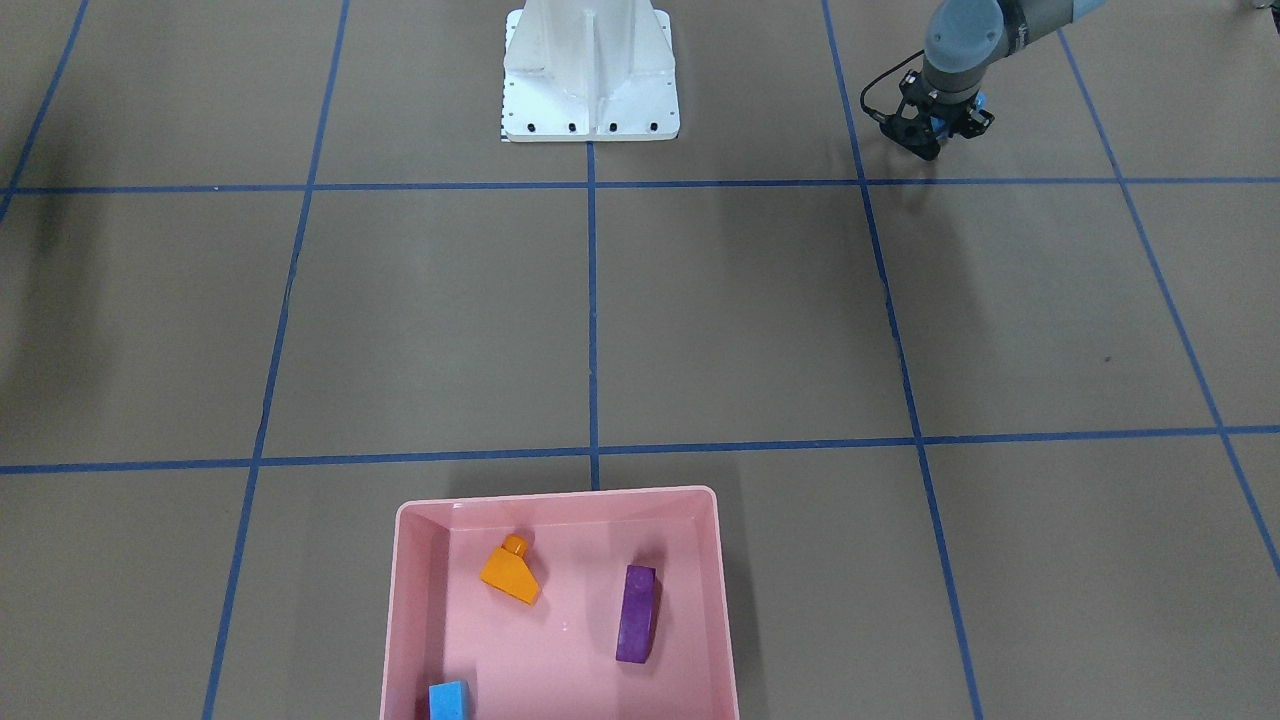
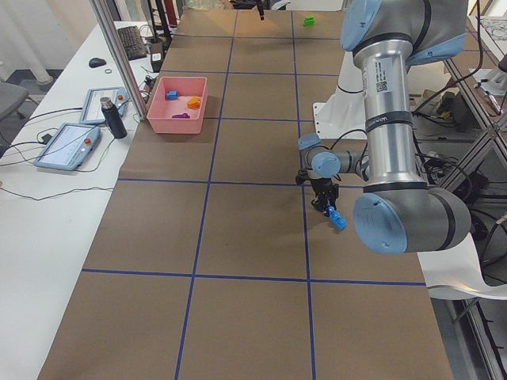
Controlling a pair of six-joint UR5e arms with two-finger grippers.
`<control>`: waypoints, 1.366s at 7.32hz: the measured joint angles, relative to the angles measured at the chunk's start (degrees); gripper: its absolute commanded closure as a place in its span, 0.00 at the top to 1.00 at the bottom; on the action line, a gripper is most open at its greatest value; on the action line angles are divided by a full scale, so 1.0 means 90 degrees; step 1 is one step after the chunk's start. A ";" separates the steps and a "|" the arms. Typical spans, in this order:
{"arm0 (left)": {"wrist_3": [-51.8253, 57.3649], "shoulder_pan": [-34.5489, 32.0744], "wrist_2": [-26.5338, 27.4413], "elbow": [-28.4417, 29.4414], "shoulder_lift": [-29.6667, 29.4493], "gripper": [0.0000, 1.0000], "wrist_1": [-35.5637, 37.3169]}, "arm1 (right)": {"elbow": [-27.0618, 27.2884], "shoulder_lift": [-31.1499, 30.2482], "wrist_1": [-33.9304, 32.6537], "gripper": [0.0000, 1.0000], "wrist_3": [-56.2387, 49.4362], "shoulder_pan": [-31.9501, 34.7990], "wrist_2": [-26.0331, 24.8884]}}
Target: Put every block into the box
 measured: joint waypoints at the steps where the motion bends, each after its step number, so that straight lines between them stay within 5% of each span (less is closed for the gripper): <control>1: -0.0155 -0.0019 -0.0090 -0.0264 0.0182 0.00 0.0017 | 0.0001 -0.0132 0.0001 1.00 -0.0254 0.0137 -0.0010; 4: -0.0328 -0.0342 -0.0595 -0.1126 0.0572 0.00 0.0062 | -0.0031 -0.0643 0.0039 1.00 -0.0670 0.0286 -0.0026; 6: -0.0336 -0.1337 -0.1321 -0.1483 0.0517 0.00 0.0183 | -0.0074 -0.1135 0.0047 1.00 -0.1189 0.0293 -0.0023; 10: -0.0361 -0.3017 -0.1873 -0.1529 -0.1245 0.00 0.1284 | -0.0621 -0.1637 0.0049 1.00 -0.2659 0.0294 -0.0041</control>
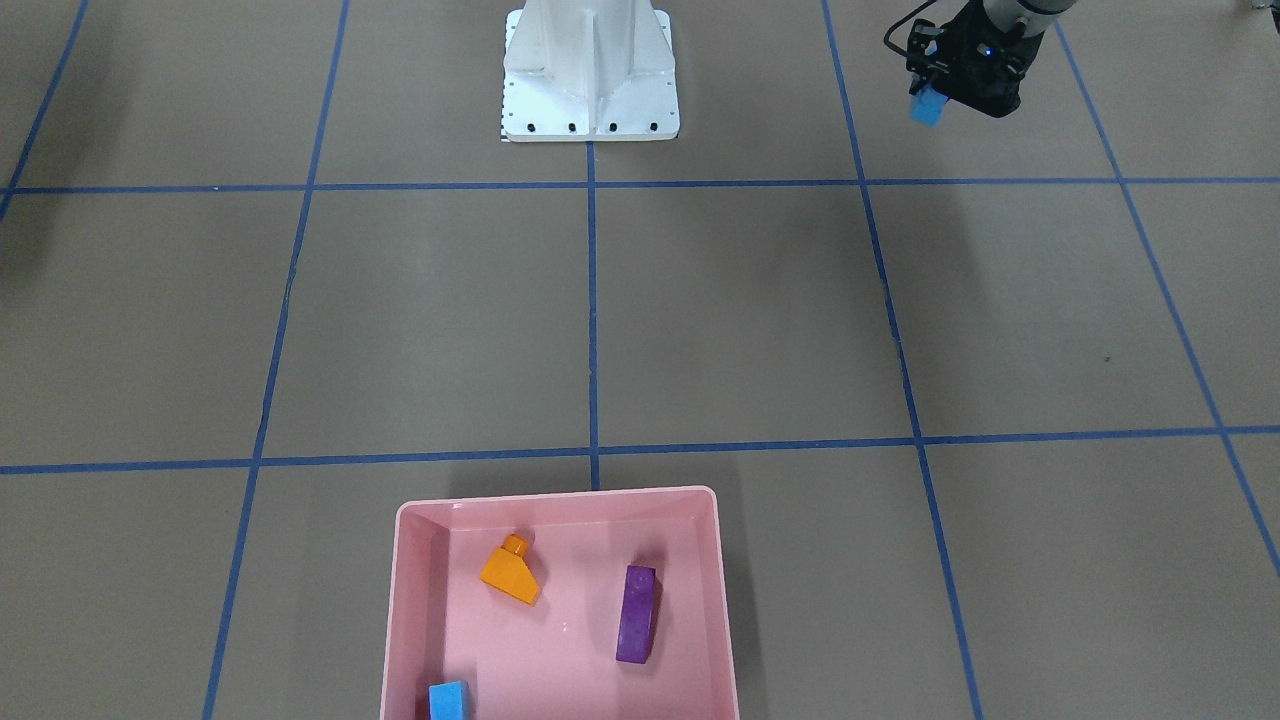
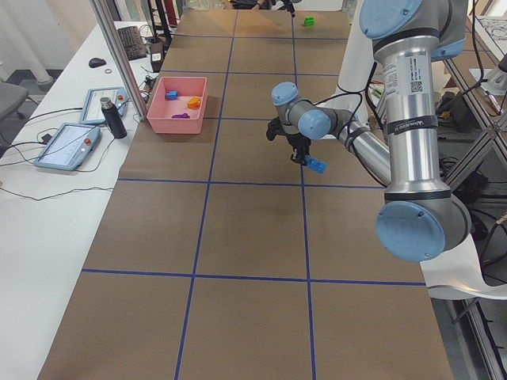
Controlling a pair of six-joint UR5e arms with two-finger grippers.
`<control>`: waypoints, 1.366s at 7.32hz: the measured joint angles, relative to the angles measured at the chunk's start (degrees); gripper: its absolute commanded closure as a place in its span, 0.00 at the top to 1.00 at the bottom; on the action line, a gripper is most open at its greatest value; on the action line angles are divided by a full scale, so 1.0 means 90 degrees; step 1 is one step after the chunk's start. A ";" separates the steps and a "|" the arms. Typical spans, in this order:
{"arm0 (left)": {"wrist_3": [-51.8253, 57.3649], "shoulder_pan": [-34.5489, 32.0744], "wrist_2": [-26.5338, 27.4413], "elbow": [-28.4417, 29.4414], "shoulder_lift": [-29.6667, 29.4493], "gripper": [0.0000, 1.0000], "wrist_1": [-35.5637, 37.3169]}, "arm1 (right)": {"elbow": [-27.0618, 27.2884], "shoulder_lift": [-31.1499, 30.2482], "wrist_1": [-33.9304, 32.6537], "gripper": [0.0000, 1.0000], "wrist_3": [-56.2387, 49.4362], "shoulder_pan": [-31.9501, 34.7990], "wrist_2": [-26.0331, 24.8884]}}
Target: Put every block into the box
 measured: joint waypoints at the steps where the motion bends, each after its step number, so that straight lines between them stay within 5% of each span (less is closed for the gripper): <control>1: -0.0002 -0.0380 -0.0044 0.0029 -0.0698 0.00 0.0613 | -0.0090 -0.0136 0.0000 1.00 -0.0191 0.0000 0.0003; 3: -0.0003 -0.0898 -0.0078 0.0306 -0.2038 0.00 0.1667 | -0.0192 -0.0389 0.0000 1.00 -0.0314 -0.0002 0.0008; 6: -0.0239 -0.1335 -0.0158 0.0915 -0.3462 0.00 0.1919 | -0.0993 -0.0348 0.0543 1.00 -0.0241 -0.0012 0.0014; 10: -0.0299 -0.1818 -0.0542 0.1398 -0.4138 0.00 0.1873 | -0.1407 -0.0321 0.1099 0.99 -0.0034 -0.0019 0.0092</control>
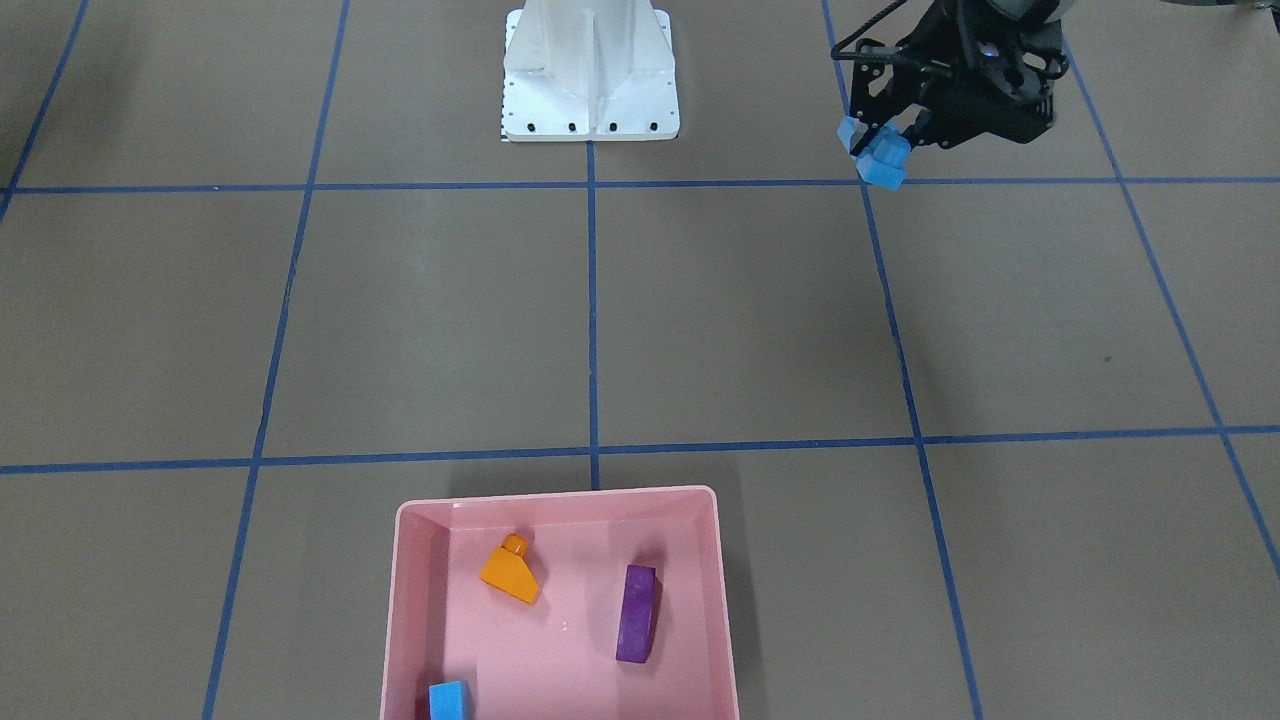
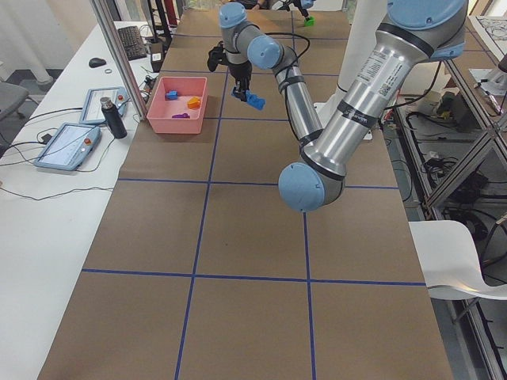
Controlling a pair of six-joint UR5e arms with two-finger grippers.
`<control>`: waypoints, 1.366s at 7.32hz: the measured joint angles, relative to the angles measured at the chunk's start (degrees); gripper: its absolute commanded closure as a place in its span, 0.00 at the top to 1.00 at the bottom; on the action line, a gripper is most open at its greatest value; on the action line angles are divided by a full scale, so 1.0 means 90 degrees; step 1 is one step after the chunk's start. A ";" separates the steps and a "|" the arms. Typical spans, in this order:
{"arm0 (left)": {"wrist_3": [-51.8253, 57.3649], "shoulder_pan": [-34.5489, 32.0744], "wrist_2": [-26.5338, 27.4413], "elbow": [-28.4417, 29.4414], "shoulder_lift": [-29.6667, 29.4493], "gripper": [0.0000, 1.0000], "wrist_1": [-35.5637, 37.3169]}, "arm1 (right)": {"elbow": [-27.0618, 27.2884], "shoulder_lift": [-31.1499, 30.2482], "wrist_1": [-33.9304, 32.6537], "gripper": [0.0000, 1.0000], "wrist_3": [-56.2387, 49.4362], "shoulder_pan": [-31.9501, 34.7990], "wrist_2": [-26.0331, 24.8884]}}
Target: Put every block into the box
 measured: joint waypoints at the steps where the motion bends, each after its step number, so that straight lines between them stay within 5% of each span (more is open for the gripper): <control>1: 0.0002 -0.0006 -0.0008 0.0015 -0.0013 0.00 -0.0002 | -0.0002 0.0006 0.0005 0.99 0.0005 0.0000 0.0065; 6: 0.0003 -0.0011 -0.0014 0.0060 -0.0020 0.00 -0.0040 | 0.0082 -0.0004 -0.0047 0.99 -0.0025 -0.0007 0.0399; 9: -0.0010 -0.0008 -0.0011 0.0062 -0.0037 0.00 -0.0041 | 0.0026 -0.0080 -0.0062 0.16 -0.0027 -0.0010 0.0420; 10: -0.0029 0.0001 -0.0004 0.0121 -0.0118 0.00 -0.0042 | 0.0007 -0.0105 -0.0068 0.00 -0.0024 -0.0010 0.0422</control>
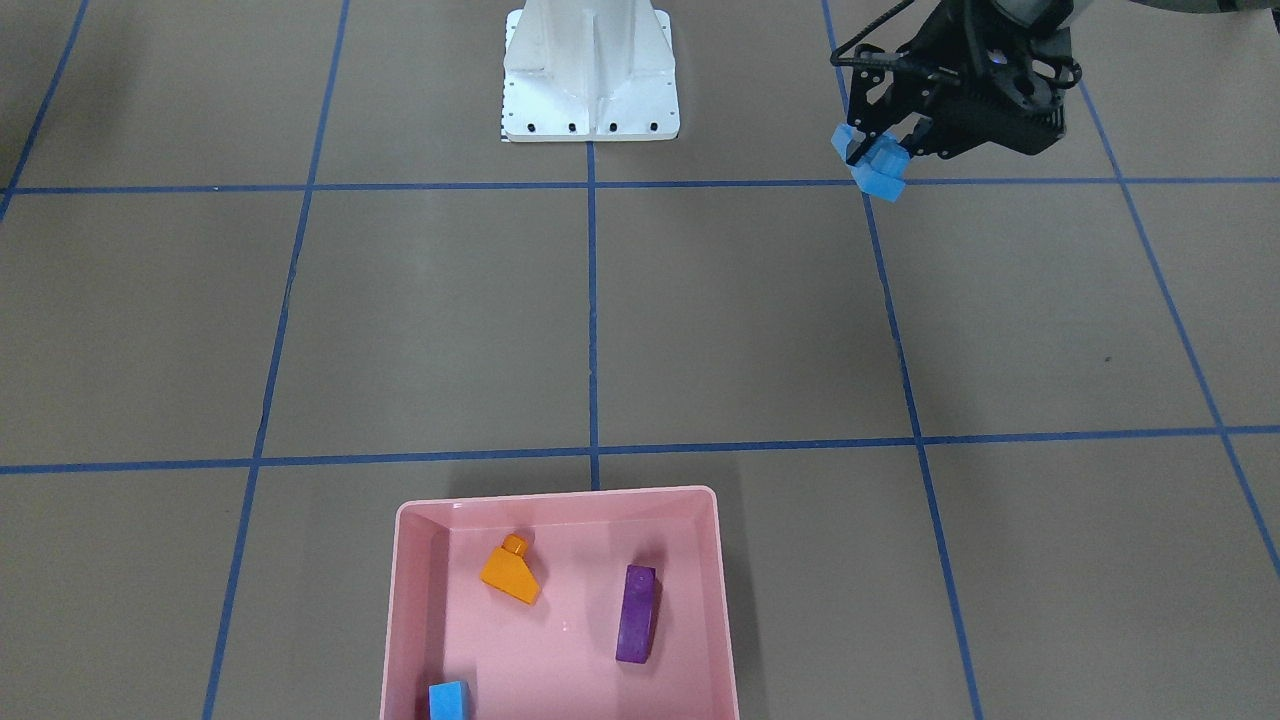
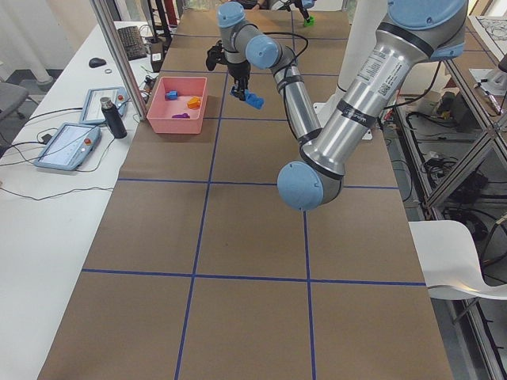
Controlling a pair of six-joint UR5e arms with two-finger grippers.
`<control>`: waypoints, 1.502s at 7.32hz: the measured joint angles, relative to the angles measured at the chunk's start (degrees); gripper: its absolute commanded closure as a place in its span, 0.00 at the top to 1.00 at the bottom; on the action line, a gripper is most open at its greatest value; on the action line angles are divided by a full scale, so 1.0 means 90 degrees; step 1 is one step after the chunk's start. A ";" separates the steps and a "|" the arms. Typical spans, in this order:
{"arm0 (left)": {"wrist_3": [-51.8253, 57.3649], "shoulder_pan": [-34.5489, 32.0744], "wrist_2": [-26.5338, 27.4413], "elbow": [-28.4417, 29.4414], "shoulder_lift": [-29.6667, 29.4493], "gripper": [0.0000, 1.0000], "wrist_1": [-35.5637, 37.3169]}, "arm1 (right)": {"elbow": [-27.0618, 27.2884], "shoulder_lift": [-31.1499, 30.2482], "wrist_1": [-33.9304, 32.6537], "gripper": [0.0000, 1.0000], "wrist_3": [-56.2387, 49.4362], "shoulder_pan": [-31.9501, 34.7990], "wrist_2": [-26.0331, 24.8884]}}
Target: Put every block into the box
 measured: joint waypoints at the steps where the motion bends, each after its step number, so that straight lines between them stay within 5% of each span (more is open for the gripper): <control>1: -0.0020 0.0004 0.0009 0.0170 -0.0187 0.00 0.0000 | -0.0009 -0.0018 -0.0001 0.00 -0.0009 0.0001 0.0003; 3: -0.0506 0.0010 0.0028 0.1028 -0.1017 0.00 -0.0277 | 0.0010 -0.0047 0.0005 0.00 -0.0082 0.0011 0.0022; 5: -0.1608 0.0046 0.0067 0.2629 -0.2031 0.00 -0.1689 | 0.0103 -0.0073 0.0005 0.00 -0.0196 0.0057 0.0035; 7: -0.2435 0.0394 0.0711 0.4318 -0.2687 0.00 -0.3419 | 0.0520 -0.0066 -0.0349 0.00 -0.0416 0.0287 -0.0001; 11: -0.3048 0.0679 0.1962 0.6761 -0.3679 0.00 -0.5519 | 0.2486 0.0543 -0.2755 0.00 -0.1083 0.1764 -0.1762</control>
